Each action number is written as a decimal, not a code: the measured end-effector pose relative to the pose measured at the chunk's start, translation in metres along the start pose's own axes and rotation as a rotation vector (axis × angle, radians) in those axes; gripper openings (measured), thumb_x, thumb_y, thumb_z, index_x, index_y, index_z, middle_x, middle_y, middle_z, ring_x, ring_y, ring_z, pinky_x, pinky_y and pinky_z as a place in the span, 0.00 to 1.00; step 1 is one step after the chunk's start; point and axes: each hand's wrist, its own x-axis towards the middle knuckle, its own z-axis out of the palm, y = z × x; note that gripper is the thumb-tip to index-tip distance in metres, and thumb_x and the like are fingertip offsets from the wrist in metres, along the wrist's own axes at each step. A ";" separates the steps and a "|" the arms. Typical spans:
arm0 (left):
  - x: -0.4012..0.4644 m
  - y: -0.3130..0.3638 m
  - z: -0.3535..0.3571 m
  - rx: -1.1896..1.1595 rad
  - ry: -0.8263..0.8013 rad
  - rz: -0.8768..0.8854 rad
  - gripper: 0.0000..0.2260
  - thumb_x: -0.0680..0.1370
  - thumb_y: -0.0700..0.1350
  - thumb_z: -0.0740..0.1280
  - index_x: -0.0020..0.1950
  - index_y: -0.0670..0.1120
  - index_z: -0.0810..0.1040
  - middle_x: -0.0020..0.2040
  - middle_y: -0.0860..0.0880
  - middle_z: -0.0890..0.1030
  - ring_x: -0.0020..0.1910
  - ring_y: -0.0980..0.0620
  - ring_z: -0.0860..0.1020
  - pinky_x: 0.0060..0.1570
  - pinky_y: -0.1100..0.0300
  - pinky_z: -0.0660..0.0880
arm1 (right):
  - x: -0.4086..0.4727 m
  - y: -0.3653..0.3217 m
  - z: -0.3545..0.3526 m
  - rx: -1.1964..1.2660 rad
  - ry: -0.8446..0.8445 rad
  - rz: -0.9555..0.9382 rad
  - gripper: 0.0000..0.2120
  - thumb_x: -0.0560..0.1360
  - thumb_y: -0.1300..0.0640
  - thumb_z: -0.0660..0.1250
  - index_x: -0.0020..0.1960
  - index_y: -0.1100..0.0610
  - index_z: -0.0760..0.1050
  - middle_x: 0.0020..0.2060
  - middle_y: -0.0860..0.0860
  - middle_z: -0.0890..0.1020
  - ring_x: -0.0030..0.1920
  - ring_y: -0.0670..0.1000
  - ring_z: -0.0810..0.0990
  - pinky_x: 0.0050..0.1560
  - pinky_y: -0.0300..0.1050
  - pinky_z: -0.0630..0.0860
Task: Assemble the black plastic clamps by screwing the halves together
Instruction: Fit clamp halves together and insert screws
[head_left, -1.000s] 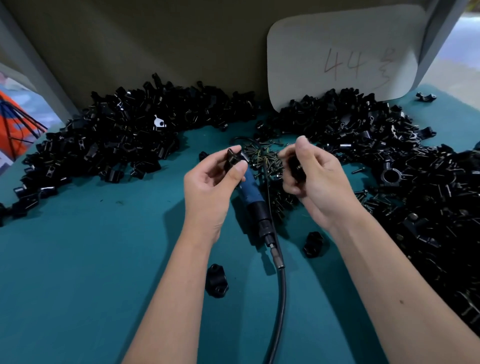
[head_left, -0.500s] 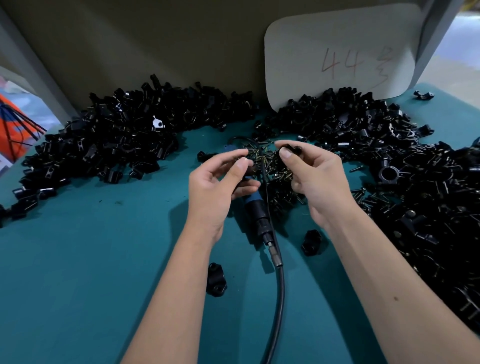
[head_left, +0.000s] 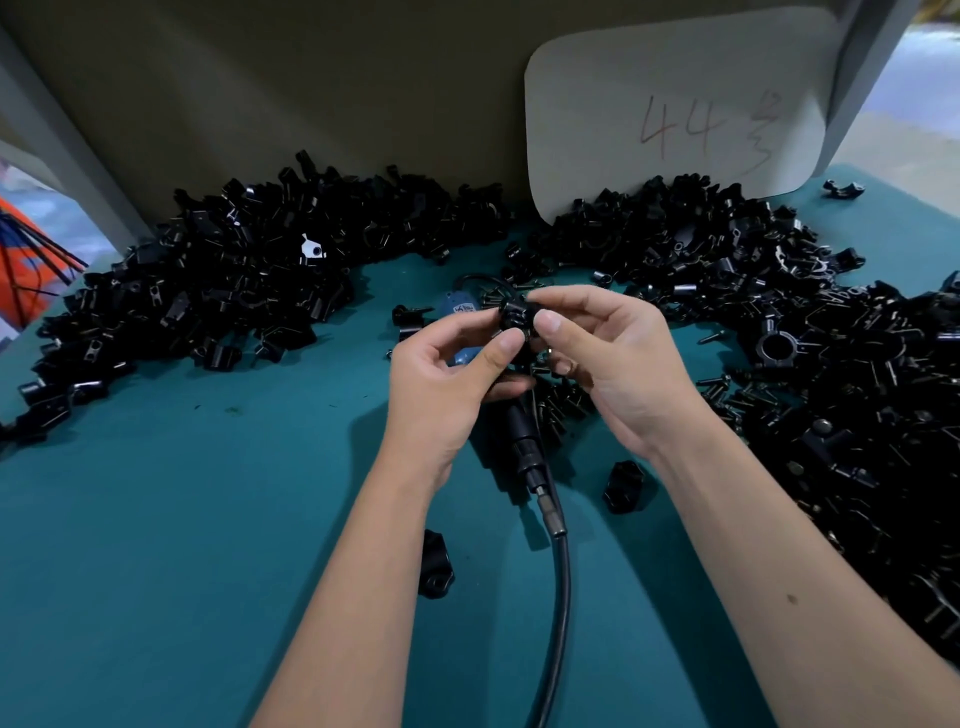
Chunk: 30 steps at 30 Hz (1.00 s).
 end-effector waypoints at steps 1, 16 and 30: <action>0.000 0.000 -0.001 -0.015 0.011 -0.006 0.08 0.73 0.43 0.77 0.51 0.50 0.87 0.51 0.48 0.87 0.50 0.48 0.87 0.41 0.58 0.83 | 0.000 0.000 0.000 -0.029 -0.006 -0.020 0.07 0.77 0.61 0.75 0.55 0.55 0.85 0.47 0.53 0.87 0.45 0.48 0.82 0.38 0.38 0.74; 0.000 -0.001 0.002 -0.256 -0.036 -0.101 0.11 0.71 0.37 0.76 0.53 0.40 0.84 0.52 0.40 0.87 0.51 0.42 0.86 0.51 0.54 0.83 | 0.003 0.004 -0.010 -0.100 -0.086 -0.071 0.10 0.74 0.61 0.77 0.55 0.56 0.86 0.47 0.56 0.87 0.45 0.48 0.83 0.38 0.40 0.78; 0.006 0.002 -0.007 -0.265 0.197 -0.140 0.13 0.70 0.40 0.76 0.53 0.39 0.83 0.50 0.41 0.85 0.47 0.41 0.86 0.46 0.59 0.83 | 0.002 0.001 -0.017 -1.106 -0.077 -0.094 0.08 0.75 0.46 0.76 0.43 0.49 0.82 0.36 0.45 0.80 0.36 0.44 0.76 0.37 0.42 0.73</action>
